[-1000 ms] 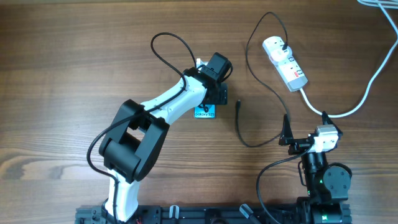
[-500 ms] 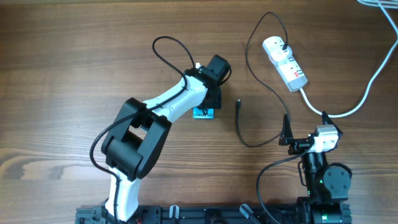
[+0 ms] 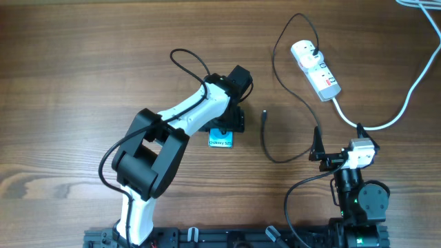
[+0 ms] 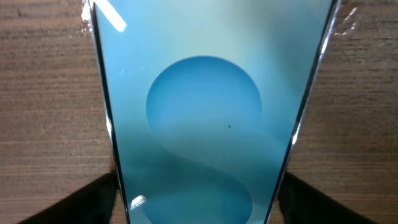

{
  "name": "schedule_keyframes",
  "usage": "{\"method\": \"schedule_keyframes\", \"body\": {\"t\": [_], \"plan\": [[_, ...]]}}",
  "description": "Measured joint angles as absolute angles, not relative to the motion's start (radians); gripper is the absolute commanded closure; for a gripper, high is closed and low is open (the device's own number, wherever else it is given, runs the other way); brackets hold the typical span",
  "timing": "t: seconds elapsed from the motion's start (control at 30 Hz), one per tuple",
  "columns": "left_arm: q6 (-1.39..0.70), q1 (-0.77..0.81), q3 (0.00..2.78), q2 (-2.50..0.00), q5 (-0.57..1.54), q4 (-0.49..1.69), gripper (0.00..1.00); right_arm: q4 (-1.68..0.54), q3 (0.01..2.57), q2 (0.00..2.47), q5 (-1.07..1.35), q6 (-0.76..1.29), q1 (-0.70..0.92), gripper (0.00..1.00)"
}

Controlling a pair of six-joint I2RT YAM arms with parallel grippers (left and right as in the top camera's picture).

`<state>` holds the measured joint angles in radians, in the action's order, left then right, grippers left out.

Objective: Plug charger to phone and switch on socket

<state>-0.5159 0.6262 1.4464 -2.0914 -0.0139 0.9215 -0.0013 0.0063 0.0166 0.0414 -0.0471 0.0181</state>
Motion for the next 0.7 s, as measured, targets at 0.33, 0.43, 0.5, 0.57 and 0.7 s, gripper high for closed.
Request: {"method": "schedule_keyframes", "body": {"t": [0.33, 0.43, 0.5, 0.57, 0.7], "plan": [[-0.514, 0.625, 1.444, -2.092, -0.026, 0.868, 0.0, -0.001, 0.006, 0.017, 0.041, -0.047, 0.018, 0.0], [-0.514, 0.619, 1.444, -2.092, -0.032, 0.85, 0.0, -0.001, 0.006, 0.017, 0.041, -0.047, 0.018, 0.0], [-0.514, 0.608, 1.444, -2.092, -0.031, 0.848, 0.0, -0.001, 0.006, 0.017, 0.041, -0.047, 0.018, 0.0], [-0.513, 0.591, 1.445, -2.091, -0.015, 0.849, 0.0, -0.001, 0.006, 0.017, 0.041, -0.047, 0.018, 0.0], [-0.501, 0.55, 1.446, -2.086, 0.059, 0.855, 0.0, -0.001, 0.006, 0.017, 0.041, -0.047, 0.018, 0.0]]}}
